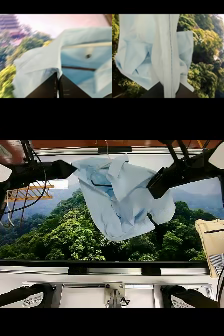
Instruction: Fold the shirts.
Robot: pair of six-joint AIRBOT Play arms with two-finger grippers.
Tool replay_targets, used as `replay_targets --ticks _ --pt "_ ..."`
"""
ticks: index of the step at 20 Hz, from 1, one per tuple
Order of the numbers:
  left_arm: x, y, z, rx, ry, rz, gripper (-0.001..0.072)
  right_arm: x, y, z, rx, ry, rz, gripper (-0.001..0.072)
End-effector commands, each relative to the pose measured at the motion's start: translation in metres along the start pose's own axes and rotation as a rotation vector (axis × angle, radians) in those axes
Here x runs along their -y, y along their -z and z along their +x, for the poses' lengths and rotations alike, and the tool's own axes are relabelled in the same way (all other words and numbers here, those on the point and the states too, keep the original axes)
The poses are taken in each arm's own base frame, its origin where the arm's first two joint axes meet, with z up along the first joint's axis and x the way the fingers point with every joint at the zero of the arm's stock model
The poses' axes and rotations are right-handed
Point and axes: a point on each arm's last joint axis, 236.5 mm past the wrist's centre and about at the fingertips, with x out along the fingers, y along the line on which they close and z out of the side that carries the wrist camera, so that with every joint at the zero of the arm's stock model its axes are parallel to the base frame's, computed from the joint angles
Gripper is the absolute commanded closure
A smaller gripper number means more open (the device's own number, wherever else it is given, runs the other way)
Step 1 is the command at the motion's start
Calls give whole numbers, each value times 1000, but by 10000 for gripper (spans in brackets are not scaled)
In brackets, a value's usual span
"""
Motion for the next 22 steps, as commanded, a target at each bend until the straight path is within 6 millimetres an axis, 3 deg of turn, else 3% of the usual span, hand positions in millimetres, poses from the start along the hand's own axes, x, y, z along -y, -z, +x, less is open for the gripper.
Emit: replay_targets --ticks 1,4,6,9,14,15,16,17,20,22 --pt "73 -31 -4 83 149 50 654 -12 -22 6 60 -2 -6 650" --pt "132 -19 -11 43 261 147 653 -4 -37 -3 125 40 50 650" --pt "155 8 -17 -48 318 237 653 -1 -50 -20 193 80 55 650" --pt "147 40 -28 -188 301 310 653 3 -66 -60 293 160 64 650" --pt "125 13 -50 -113 219 328 629 -4 -69 -112 368 232 89 650" --pt "123 9 -54 -101 211 329 473 -6 -70 -119 383 235 98 649" --pt "122 4 -56 -87 203 330 255 -6 -71 -124 397 242 107 649" --pt "121 -3 -60 -60 192 331 124 -5 -73 -129 415 252 120 649" --pt "122 -35 -77 64 149 341 89 20 -72 -144 448 362 207 649" --pt "128 -53 -95 143 129 355 90 58 -57 -163 436 539 287 649"
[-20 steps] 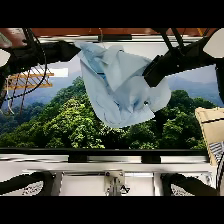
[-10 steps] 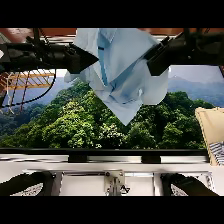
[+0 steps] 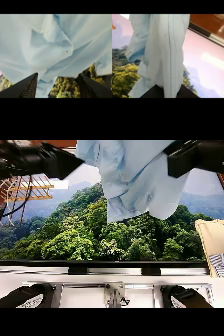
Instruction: Fold the shirts.
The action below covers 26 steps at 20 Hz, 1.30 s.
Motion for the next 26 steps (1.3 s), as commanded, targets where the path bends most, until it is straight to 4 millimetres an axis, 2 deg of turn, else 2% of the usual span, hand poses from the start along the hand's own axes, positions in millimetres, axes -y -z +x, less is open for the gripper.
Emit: replay_targets --ticks 1,3,6,9,11,15,18,22,26 --pt "-3 -33 -27 115 -65 32 90 76 -3 -21 20 332 75 649" --pt "-2 -38 -41 132 -82 45 90 135 -4 -57 41 608 123 649" --pt "-7 -40 -52 134 -106 49 91 200 -1 -119 83 880 218 649" --pt "-13 -38 -53 124 -117 46 91 251 38 -176 6 1091 323 649" --pt "-14 -37 -52 121 -119 47 91 278 65 -217 -43 1230 377 649" --pt "-16 -36 -52 117 -127 52 92 309 97 -289 -77 1447 434 649" --pt "-16 -36 -52 118 -126 32 92 320 107 -324 -54 1546 466 649" --pt "-16 -34 -52 114 -121 -6 92 335 116 -345 -19 1622 491 649" --pt "-13 -29 -51 95 -110 -33 99 357 122 -350 -3 1655 472 649"
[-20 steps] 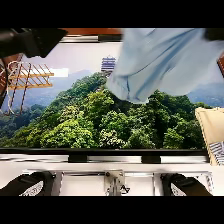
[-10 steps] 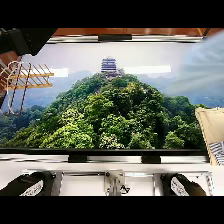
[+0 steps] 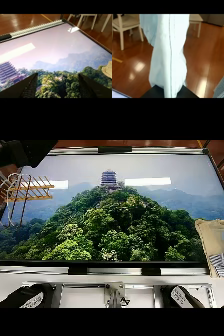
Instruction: Fold the shirts.
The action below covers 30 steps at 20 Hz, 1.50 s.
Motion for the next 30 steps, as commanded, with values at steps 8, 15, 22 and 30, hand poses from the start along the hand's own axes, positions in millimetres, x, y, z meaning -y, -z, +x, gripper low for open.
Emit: replay_targets --ticks 8,15,22,30 --pt "-1 7 0 -28 -5 -13 100 22 -3 51 59 83 -15 650" --pt "-1 7 0 -30 -5 -13 100 91 8 65 38 234 85 650" --pt "-5 11 5 -40 -6 -62 101 152 28 66 -6 322 202 649" --pt "-6 28 12 -103 13 -74 102 153 73 49 -217 286 242 65"
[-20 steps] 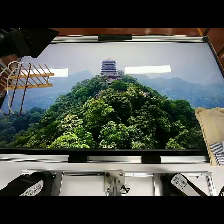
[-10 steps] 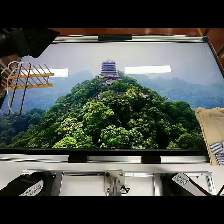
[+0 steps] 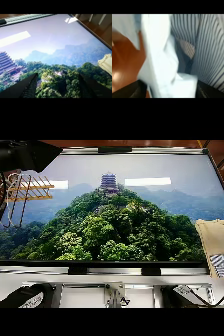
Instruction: Fold the shirts.
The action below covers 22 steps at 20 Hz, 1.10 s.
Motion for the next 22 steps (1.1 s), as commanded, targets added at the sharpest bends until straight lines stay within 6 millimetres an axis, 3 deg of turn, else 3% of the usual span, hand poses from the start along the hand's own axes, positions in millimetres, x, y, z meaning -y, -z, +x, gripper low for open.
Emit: replay_targets --ticks 1,4,6,9,12,16,18,20,22 --pt "-5 8 6 -28 -1 -7 102 -8 33 -17 -154 -61 -57 66" --pt "-28 23 19 -82 -54 4 102 -7 87 -42 -395 -82 -156 67" --pt "-40 34 31 -114 -65 -8 102 -11 139 -63 -623 -122 -178 69" --pt "-51 51 46 -166 -60 -35 102 -44 233 -105 -1013 -291 -189 70" --pt "-58 81 51 -279 -55 -39 102 -81 295 -151 -1168 -448 -293 70" --pt "-78 117 45 -430 -114 -2 109 -149 380 -224 -1256 -601 -405 70" --pt "-93 129 42 -478 -171 -6 109 -205 409 -270 -1230 -793 -451 70" --pt "-108 142 44 -510 -232 -89 116 -266 420 -320 -1097 -1029 -491 70" --pt "-126 165 49 -561 -305 -207 421 -307 424 -370 -927 -1224 -568 70"
